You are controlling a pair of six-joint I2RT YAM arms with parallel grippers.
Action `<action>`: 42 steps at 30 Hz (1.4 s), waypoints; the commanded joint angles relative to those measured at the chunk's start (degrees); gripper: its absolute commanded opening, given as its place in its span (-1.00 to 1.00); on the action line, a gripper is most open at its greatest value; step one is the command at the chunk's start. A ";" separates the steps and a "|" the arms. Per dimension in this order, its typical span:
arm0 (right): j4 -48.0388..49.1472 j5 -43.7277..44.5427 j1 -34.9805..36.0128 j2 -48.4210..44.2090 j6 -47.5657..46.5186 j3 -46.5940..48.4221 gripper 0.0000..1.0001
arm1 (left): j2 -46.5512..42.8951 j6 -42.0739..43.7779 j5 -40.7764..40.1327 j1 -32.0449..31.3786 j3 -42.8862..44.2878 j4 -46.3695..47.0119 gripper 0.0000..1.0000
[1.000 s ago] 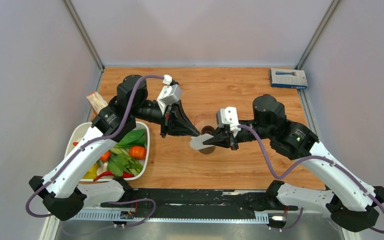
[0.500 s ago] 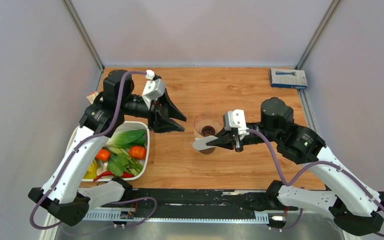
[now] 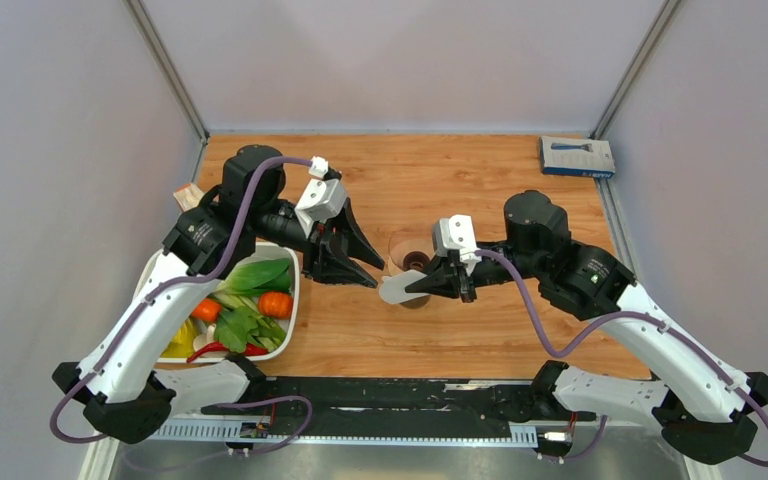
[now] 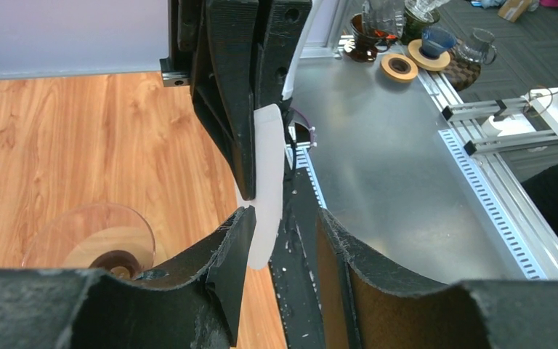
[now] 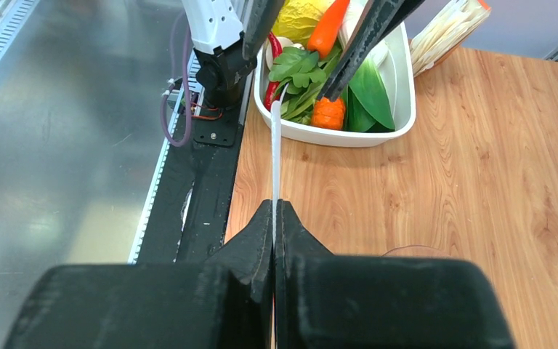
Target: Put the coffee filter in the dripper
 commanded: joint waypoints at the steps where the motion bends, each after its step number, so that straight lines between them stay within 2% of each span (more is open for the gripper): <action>1: 2.03 -1.86 0.22 -0.52 0.65 1.39 -1.00 | 0.88 0.74 -1.55 -1.12 2.14 -0.32 -0.08; 10: 2.03 -1.30 0.17 -0.52 0.50 1.26 -1.00 | 1.67 0.60 -1.36 -2.31 2.14 -0.14 -0.36; 15: 2.01 -0.79 0.20 -0.49 0.59 1.24 -1.00 | 1.84 1.05 -1.08 -2.58 2.20 -0.39 -0.34; 18: 2.01 -0.78 0.17 -0.63 0.55 1.13 -1.00 | 1.95 1.16 -1.05 -2.60 2.23 -0.50 -0.43; 27: 1.99 -1.37 0.25 -0.59 0.32 1.25 -1.00 | 2.43 0.42 -1.12 -2.56 2.19 -0.06 -0.99; 42: 2.20 -1.66 0.51 1.04 -0.15 2.04 -1.00 | 3.48 -2.38 -0.47 -3.38 0.69 3.63 -1.00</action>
